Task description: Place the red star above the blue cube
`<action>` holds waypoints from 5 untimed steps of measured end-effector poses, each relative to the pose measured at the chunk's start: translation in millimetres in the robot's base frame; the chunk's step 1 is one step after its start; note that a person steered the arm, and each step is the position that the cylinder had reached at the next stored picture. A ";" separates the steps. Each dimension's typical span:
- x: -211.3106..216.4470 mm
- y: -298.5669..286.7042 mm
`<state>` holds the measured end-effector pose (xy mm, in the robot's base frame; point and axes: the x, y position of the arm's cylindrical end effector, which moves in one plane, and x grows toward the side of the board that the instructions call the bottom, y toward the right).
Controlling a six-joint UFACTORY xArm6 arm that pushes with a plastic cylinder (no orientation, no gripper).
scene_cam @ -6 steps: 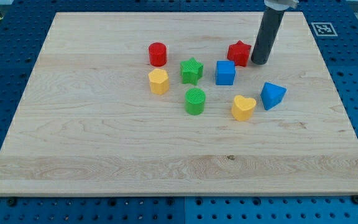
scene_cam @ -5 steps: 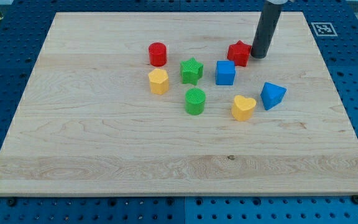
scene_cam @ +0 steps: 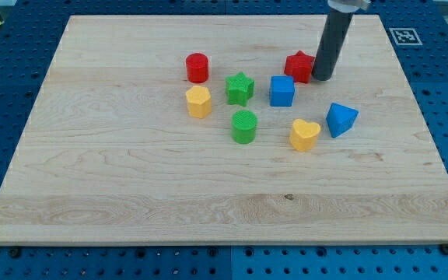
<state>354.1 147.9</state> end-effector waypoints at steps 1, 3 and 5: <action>0.0 -27.1; 4.7 -29.1; 4.7 -51.1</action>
